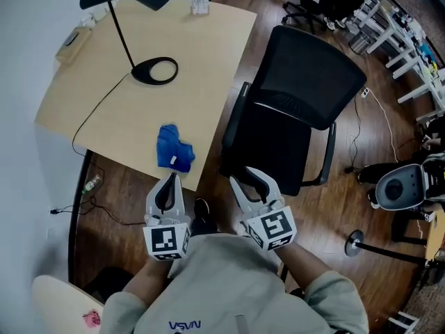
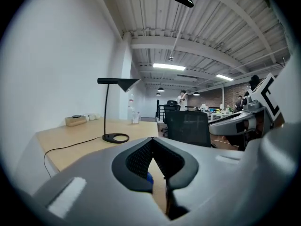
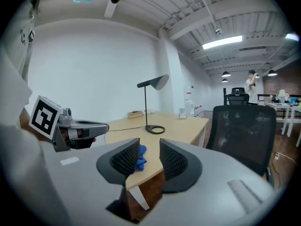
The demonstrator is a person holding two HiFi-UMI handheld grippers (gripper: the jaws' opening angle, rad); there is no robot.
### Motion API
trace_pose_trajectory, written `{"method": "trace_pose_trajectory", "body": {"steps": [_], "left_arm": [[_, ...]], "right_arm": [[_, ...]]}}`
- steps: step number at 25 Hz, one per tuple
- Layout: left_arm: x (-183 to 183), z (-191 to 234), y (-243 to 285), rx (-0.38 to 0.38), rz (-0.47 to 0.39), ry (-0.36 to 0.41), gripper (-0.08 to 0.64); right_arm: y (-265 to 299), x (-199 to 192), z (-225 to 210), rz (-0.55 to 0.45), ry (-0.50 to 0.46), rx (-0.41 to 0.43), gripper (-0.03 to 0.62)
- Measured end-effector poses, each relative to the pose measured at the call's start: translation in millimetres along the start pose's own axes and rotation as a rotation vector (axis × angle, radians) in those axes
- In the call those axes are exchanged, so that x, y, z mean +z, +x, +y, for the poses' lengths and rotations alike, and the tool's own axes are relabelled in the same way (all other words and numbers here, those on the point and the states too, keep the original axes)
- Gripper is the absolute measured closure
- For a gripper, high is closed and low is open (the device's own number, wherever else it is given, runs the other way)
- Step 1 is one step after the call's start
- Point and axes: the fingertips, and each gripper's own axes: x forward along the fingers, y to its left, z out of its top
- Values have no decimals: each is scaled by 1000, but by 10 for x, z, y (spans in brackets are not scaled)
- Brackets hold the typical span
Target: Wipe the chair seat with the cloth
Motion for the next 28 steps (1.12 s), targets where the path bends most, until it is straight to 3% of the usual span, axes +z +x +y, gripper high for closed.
{"method": "trace_pose_trajectory", "body": {"steps": [3, 6, 14, 22, 28], "left_arm": [[-48, 420, 72, 41, 12, 5, 555], [-120, 729, 130, 74, 23, 8, 555], [-481, 1225, 233, 190, 79, -41, 555], [-684, 1407, 323, 292, 128, -93, 555], [-871, 1419, 415, 307, 161, -116, 555]], "right_arm": [[550, 33, 228, 54, -38, 73, 434], [1014, 5, 423, 97, -58, 133, 425], [1918, -467, 689, 241, -90, 229, 374], [2423, -893, 815, 410, -152, 296, 334], [2592, -1297, 774, 523, -190, 279, 325]]}}
